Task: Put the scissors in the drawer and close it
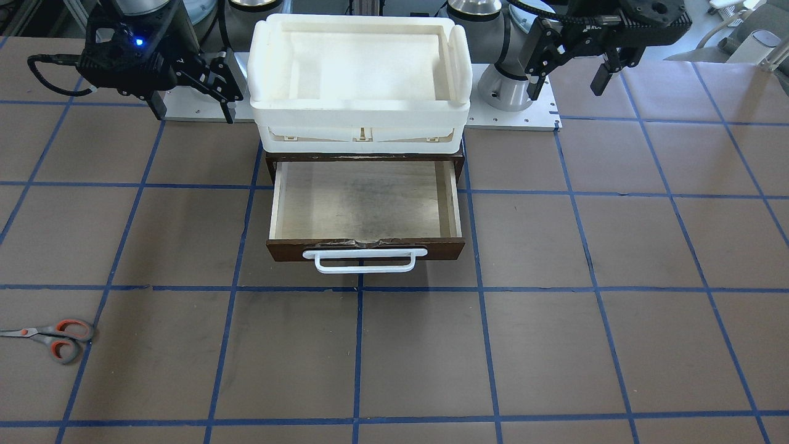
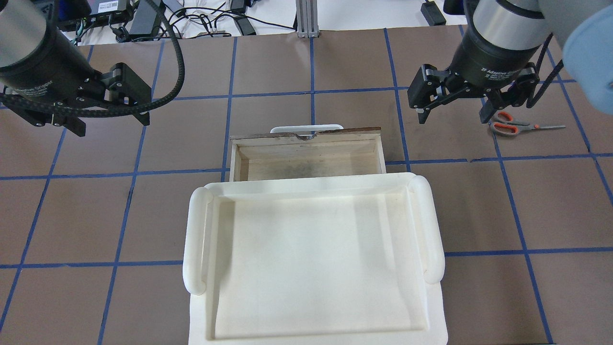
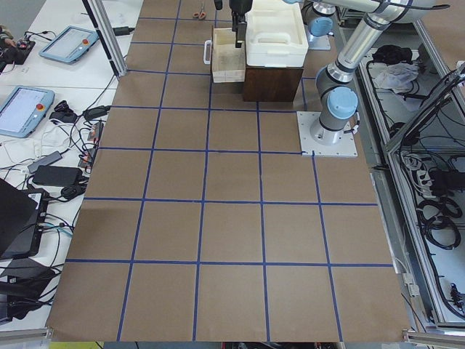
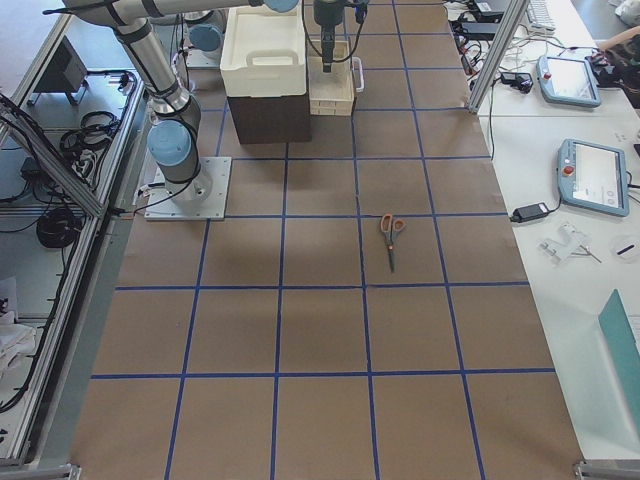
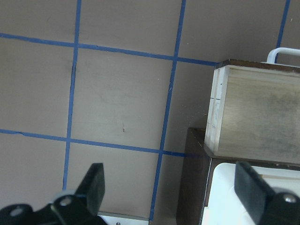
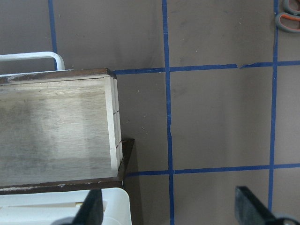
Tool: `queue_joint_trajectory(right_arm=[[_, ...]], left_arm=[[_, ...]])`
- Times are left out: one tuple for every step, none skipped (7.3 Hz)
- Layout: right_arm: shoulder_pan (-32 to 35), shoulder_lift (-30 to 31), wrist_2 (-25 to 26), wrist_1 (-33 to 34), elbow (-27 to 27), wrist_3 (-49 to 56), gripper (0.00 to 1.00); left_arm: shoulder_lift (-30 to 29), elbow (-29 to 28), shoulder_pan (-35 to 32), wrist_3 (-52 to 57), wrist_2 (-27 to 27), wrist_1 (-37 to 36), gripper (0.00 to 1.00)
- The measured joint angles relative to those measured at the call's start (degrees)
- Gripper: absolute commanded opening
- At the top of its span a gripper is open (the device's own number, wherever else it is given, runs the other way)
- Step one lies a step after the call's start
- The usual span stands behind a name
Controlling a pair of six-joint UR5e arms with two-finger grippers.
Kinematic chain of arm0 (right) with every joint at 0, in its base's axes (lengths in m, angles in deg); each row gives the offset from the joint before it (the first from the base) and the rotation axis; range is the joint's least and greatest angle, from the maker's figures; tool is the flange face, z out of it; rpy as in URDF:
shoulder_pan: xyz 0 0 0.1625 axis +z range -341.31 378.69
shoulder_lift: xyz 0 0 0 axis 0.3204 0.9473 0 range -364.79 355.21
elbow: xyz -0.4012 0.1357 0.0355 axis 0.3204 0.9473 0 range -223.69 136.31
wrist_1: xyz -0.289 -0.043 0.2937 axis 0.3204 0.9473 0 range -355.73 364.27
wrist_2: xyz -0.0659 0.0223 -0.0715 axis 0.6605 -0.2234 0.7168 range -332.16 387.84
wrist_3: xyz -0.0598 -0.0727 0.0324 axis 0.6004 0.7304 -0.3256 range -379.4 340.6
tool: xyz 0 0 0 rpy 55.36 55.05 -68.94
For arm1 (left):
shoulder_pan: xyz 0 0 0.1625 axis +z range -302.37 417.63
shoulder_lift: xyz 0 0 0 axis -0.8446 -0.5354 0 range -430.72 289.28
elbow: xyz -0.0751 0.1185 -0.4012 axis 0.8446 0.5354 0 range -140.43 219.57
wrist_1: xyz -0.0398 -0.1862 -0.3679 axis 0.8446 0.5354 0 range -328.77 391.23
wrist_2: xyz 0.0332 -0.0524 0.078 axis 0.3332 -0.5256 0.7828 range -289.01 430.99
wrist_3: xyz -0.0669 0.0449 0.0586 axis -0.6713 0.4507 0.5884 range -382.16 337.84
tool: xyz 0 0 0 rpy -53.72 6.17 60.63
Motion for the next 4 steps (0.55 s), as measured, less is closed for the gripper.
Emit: queue_joint_trajectory(right_arm=[[-0.02, 0.00, 0.00, -0.13, 0.00, -0.10, 1.00], [-0.04, -0.01, -0.01, -0.21, 0.00, -0.35, 1.00], [-0.04, -0.05, -0.08, -0.16, 0.00, -0.69, 1.00], [-0.05, -0.07, -0.11, -0.16, 0.00, -0.84, 1.00]], left_arm=[[0.01, 0.00, 0.00, 0.02, -0.02, 0.00, 1.00], [0.03, 0.00, 0.00, 0.03, -0.04, 0.00, 1.00], [0.03, 0.00, 0.00, 0.03, -0.02, 0.00, 1.00], [0.03, 0.00, 0.01, 0.03, -0.01, 0.00, 1.00]])
